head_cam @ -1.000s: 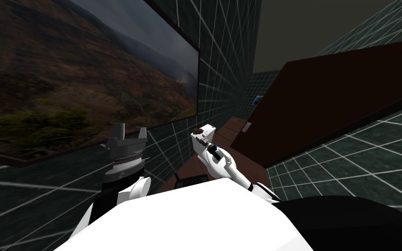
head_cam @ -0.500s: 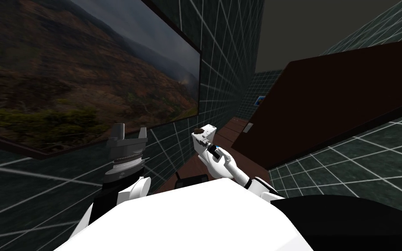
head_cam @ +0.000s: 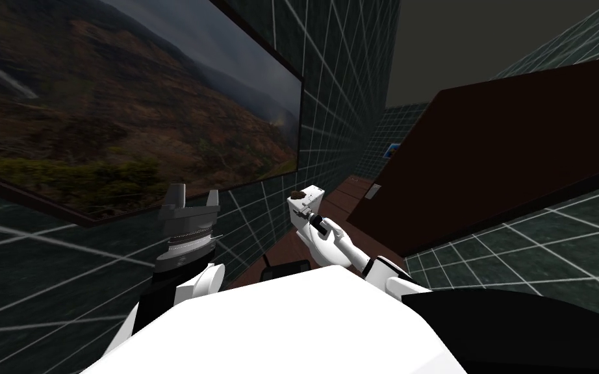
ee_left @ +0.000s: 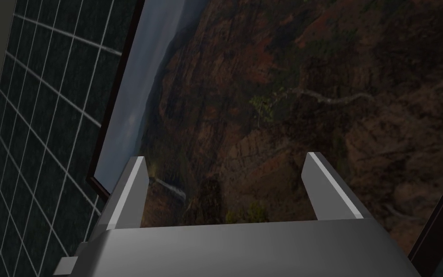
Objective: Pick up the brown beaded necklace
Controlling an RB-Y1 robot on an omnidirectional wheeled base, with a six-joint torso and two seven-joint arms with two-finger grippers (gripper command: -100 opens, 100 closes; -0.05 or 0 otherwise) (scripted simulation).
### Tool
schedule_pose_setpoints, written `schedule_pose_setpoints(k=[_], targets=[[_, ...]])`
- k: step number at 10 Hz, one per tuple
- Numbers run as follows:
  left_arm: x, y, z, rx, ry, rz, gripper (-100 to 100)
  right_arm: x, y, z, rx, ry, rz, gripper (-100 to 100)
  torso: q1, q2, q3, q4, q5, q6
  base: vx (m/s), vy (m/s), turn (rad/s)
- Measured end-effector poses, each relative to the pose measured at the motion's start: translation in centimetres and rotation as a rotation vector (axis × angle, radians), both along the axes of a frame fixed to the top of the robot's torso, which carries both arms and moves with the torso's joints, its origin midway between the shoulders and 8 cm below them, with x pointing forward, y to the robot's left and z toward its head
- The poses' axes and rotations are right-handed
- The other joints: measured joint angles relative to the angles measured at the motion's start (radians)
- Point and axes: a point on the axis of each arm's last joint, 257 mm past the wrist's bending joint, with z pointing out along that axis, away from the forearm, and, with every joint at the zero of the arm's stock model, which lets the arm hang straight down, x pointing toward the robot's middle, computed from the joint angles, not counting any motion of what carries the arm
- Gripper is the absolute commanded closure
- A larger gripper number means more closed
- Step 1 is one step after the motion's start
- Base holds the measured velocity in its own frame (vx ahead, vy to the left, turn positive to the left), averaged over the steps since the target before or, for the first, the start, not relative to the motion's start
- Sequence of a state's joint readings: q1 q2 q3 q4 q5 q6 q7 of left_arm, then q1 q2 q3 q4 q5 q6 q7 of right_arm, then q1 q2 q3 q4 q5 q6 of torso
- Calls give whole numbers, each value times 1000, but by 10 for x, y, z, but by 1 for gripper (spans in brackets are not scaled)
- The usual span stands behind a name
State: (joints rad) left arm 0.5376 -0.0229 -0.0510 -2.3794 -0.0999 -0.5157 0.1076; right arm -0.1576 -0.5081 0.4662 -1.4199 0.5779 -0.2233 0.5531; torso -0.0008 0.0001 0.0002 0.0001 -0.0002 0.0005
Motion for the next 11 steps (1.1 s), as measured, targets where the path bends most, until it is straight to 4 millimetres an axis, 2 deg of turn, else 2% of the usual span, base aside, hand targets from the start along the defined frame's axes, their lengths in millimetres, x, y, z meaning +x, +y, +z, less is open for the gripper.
schedule_pose_setpoints(k=[4,9,11], targets=[[0,0,0,0,0,0,0,10,-20,-34,-207,-11,8,-100,0,0,0,0,0,0,-16,0,79],[0,0,0,0,0,0,0,26,-59,-65,-452,-23,9,-100,0,0,0,0,0,1,-9,4,75],[0,0,0,0,0,0,0,32,-81,-77,-553,-28,9,-100,0,-1,0,0,0,1,-5,6,75]])
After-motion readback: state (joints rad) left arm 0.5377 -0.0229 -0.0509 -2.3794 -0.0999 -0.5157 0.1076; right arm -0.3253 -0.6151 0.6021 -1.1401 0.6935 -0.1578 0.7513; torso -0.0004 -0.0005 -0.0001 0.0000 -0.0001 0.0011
